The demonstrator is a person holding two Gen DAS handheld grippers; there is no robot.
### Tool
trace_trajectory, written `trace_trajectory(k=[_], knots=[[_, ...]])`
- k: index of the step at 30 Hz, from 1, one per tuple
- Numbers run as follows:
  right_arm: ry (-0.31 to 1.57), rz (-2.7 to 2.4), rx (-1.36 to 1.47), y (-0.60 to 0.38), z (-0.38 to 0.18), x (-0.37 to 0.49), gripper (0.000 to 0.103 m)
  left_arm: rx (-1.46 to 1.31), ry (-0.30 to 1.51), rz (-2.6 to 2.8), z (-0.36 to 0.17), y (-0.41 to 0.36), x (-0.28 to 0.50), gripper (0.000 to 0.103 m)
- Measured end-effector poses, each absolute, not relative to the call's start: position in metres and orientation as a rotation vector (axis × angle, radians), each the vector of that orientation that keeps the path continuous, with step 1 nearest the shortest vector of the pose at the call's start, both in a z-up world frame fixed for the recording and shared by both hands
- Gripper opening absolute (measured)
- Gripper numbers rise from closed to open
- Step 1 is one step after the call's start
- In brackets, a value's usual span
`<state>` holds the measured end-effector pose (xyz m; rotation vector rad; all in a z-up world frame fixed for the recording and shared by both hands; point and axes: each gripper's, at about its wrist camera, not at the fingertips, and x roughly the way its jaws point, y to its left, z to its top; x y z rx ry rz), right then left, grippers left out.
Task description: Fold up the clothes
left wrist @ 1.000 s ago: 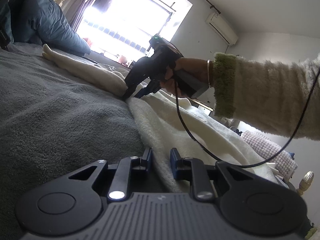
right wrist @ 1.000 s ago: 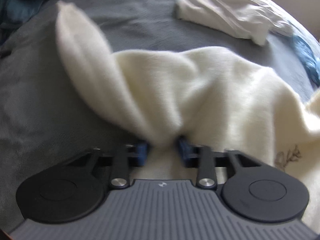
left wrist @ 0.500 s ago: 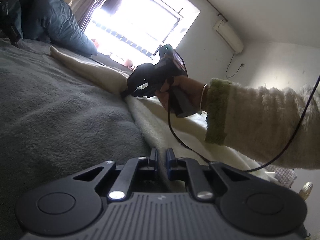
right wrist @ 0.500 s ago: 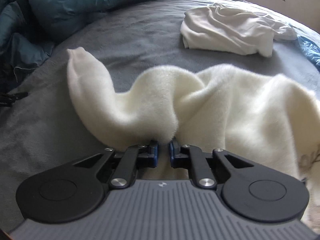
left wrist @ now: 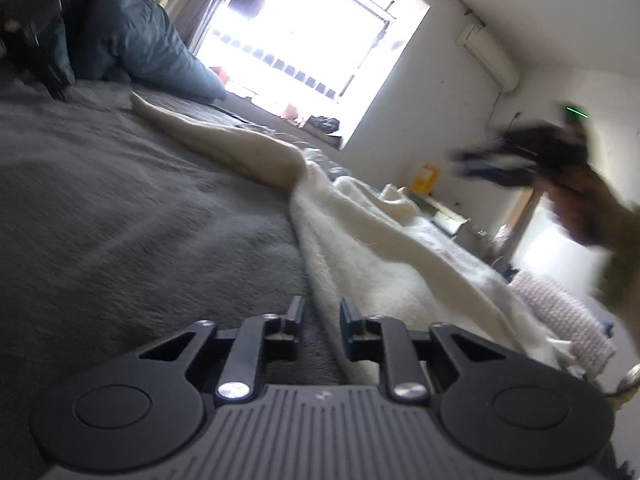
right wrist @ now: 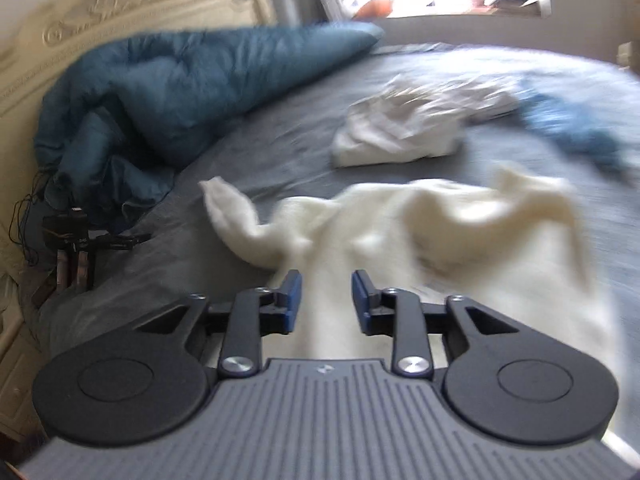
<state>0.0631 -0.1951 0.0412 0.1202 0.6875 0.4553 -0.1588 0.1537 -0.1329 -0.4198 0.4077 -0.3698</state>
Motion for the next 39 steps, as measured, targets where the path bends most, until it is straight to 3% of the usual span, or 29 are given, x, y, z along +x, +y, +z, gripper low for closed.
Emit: trace_trajectory(k=[4, 6, 8, 13, 20, 27, 33, 37, 39], knots=[[0.676, 0.364, 0.203, -0.282, 0.030, -0.017, 0.035, -0.389, 0.397, -0.354, -0.108, 0.147, -0.161, 0.028], [0.695, 0.286, 0.254, -0.315, 0.010, -0.047, 0.037, -0.366, 0.383, -0.366, -0.094, 0.136, -0.158, 0.040], [0.718, 0.216, 0.339, -0.345, -0.014, -0.072, 0.040, -0.349, 0.400, -0.393, -0.087, 0.117, -0.150, 0.046], [0.745, 0.092, 0.590, -0.398, -0.073, -0.105, 0.040, -0.305, 0.484, -0.469, -0.076, 0.063, -0.129, 0.052], [0.696, 0.129, 0.888, -0.443, -0.122, -0.124, 0.052, -0.218, 0.563, -0.672, -0.063, -0.021, -0.119, 0.067], [0.648, 0.076, 1.230, -0.470, -0.154, -0.105, 0.064, -0.095, 0.600, -0.868, -0.071, -0.128, -0.103, 0.069], [0.644, -0.045, 1.372, -0.465, -0.152, -0.069, 0.091, -0.084, 0.661, -0.855, -0.100, -0.145, -0.106, 0.068], [0.631, -0.131, 1.338, -0.454, -0.147, -0.048, 0.089, -0.119, 0.662, -0.830, -0.104, -0.128, -0.115, 0.068], [0.640, -0.180, 1.249, -0.446, -0.139, -0.041, 0.063, -0.141, 0.653, -0.821, -0.102, -0.118, -0.118, 0.068]])
